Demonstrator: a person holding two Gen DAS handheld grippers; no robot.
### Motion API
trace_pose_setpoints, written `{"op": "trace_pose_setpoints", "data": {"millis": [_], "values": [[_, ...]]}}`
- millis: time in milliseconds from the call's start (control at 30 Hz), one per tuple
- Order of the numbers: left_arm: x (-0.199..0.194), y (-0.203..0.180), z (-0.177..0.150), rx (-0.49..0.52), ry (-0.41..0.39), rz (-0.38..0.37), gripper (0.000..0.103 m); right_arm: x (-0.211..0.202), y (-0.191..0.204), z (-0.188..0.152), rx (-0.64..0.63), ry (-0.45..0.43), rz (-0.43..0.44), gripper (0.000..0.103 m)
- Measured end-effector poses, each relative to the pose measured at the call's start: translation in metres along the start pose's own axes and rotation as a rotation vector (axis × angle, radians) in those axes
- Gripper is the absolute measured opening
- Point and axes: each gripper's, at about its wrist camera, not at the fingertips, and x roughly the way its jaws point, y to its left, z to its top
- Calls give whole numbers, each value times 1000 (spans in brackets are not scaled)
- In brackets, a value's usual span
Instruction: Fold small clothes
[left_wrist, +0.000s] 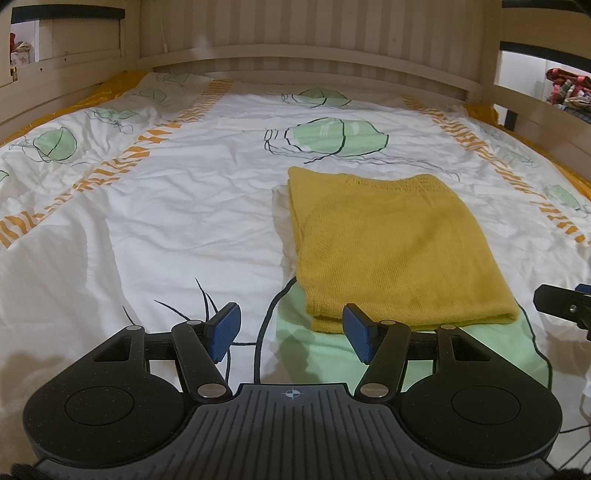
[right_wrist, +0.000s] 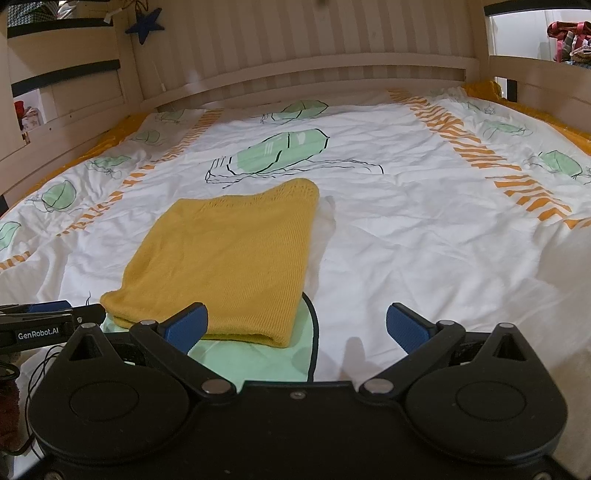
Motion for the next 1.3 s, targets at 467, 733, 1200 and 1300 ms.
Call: {"op": "trace_pose_setpoints", "data": {"millis": [467,733,1200,1300], "values": [[1,-2,-3,5,5,-7,59,0,-1,1,2,8,4,102],[2,-2,-2,6,6,-9,59,0,-1,1,3,9,5,102],[-2,-4,-1,12,-12,-10,59,1,-1,1,2,10,5,102],[-2,-4,0,13,-14,-10,59,1,-1,2,3,10,5,102]]}}
